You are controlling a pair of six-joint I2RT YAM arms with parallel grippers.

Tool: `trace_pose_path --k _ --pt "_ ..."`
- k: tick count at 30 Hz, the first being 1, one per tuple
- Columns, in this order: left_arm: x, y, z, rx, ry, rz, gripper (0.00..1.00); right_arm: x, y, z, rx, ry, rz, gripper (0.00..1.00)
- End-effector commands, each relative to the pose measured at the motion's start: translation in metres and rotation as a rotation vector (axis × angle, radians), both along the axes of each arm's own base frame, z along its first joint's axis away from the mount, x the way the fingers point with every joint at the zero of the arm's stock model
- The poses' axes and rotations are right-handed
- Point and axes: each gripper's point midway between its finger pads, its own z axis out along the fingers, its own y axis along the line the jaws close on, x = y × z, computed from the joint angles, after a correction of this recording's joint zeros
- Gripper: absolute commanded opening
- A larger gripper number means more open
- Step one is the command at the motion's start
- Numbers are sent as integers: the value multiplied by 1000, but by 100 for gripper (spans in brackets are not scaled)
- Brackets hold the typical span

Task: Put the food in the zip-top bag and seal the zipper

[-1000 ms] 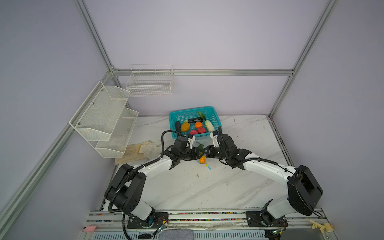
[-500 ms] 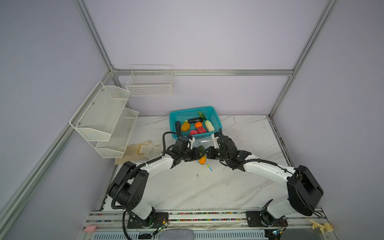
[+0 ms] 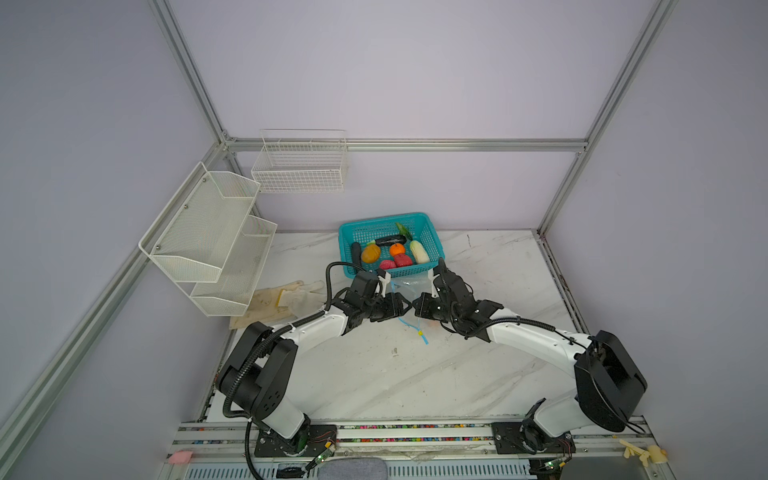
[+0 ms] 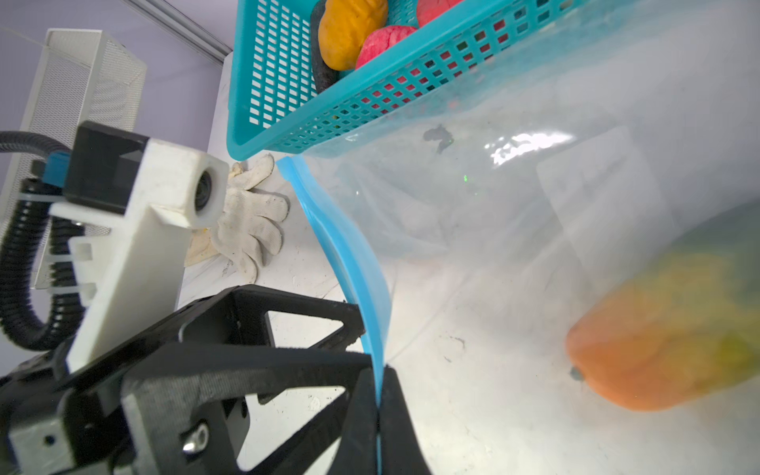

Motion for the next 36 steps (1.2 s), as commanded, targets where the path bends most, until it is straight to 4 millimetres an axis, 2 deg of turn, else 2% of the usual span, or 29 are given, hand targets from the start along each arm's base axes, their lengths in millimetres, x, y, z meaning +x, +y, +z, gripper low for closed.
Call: trace_pose_path --k 1,10,15,22,28,32,36 --pt "15 -11 61 -59 -140 -22 63 0 -1 6 4 12 -29 0" --pt "7 4 97 -26 -236 -8 64 -2 -11 -4 -5 56 -93 0" --pt "20 16 109 66 -288 0 65 -5 -15 -4 -1 57 -106 0" --pt "76 42 138 211 -344 83 67 -9 -20 -3 6 55 -112 0" --pt "123 62 144 312 -358 137 67 -11 -22 -1 8 50 -112 0" --pt "146 71 136 375 -349 157 67 -11 -21 -2 7 51 -107 0" --pt "168 77 118 427 -352 137 67 -10 -20 0 10 48 -102 0"
